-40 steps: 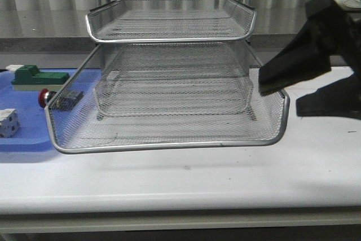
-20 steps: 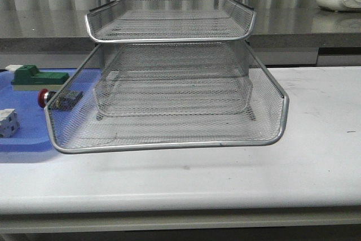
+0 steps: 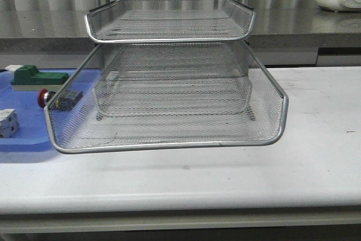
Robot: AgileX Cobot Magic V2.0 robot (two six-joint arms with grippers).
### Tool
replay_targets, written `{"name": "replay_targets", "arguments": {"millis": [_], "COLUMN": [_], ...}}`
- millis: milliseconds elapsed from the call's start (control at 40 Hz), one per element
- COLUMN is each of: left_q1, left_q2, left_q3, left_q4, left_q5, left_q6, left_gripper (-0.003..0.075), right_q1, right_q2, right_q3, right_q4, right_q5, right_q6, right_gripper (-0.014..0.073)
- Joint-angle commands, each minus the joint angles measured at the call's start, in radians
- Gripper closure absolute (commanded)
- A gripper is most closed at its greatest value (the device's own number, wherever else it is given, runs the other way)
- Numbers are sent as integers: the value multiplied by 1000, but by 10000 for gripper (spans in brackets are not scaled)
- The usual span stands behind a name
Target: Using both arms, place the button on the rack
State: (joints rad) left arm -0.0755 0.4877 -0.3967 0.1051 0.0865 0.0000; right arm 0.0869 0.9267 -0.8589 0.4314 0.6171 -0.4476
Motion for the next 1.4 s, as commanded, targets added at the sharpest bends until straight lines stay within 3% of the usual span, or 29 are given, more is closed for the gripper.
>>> {"name": "replay_targets", "arguments": {"millis": [0, 225, 475, 1175, 1375], "left_q1": [2, 2, 2, 2, 2], "left_q2": [9, 9, 9, 10, 123], "left_q3": [-35, -35, -35, -35, -133], "left_q4": [-10, -10, -10, -13, -11], "left_q5": [-87, -87, -87, -87, 46], "left_q6": [0, 0, 0, 0, 0], "left_gripper": [91, 91, 91, 91, 91], "right_q1": [6, 6, 6, 6, 6], "right_q2": [-86, -302, -550, -623, -623], "right_q3": [24, 243, 427, 452, 452], "right_q4": [-53, -53, -51, -50, -50], "right_q5": [-115, -249, -264, -264, -264], "right_q6": [55, 55, 55, 55, 55], "right_gripper": [652, 653, 653, 653, 653]}}
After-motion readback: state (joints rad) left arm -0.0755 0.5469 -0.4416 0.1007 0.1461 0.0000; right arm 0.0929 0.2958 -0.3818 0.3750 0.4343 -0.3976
